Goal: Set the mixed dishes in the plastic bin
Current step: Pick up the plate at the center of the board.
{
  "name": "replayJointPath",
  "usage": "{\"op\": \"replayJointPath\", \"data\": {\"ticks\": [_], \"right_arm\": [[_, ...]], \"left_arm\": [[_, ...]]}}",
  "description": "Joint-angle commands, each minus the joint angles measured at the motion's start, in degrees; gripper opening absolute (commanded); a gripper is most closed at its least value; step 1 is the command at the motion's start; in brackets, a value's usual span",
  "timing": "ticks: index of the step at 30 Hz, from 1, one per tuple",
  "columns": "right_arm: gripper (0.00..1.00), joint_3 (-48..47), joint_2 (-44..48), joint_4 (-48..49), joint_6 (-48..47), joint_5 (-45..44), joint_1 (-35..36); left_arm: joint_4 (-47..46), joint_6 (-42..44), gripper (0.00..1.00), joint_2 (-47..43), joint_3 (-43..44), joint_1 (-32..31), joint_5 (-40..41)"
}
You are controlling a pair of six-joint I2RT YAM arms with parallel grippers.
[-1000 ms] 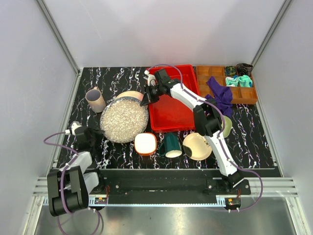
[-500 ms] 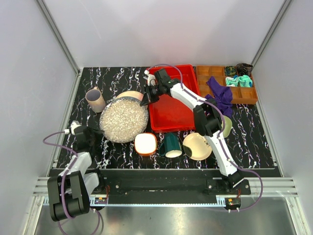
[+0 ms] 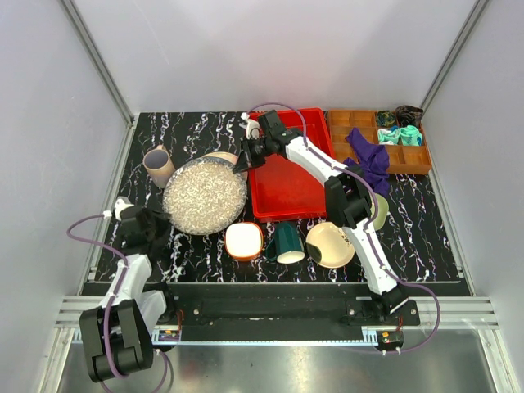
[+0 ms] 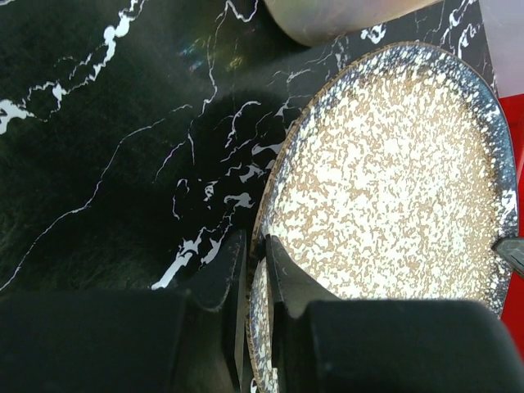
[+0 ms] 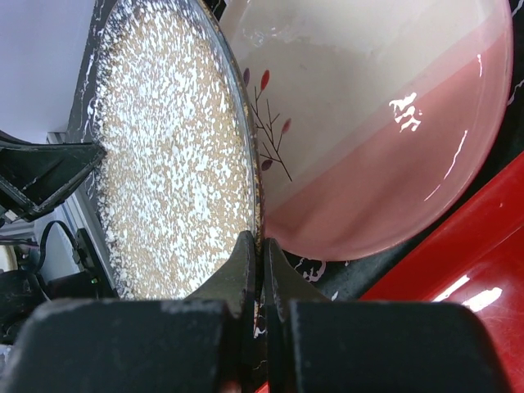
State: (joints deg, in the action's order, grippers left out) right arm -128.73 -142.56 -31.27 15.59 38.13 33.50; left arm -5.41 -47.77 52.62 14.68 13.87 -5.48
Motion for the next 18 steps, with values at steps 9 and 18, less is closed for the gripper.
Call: {"op": "replayJointPath", "data": {"ticks": [9, 18], "right_arm": [[0.0, -4.1, 5.3, 3.1, 1.1, 3.4, 2.0], [0.0, -3.5, 7.0, 3.1, 0.6, 1.9, 1.9]], "left_arm": [[-4.5, 1.5, 0.0, -3.0, 8.5, -0.7, -5.0], [-4.4, 2.2, 0.0, -1.6, 11.3, -3.9, -4.5]]}}
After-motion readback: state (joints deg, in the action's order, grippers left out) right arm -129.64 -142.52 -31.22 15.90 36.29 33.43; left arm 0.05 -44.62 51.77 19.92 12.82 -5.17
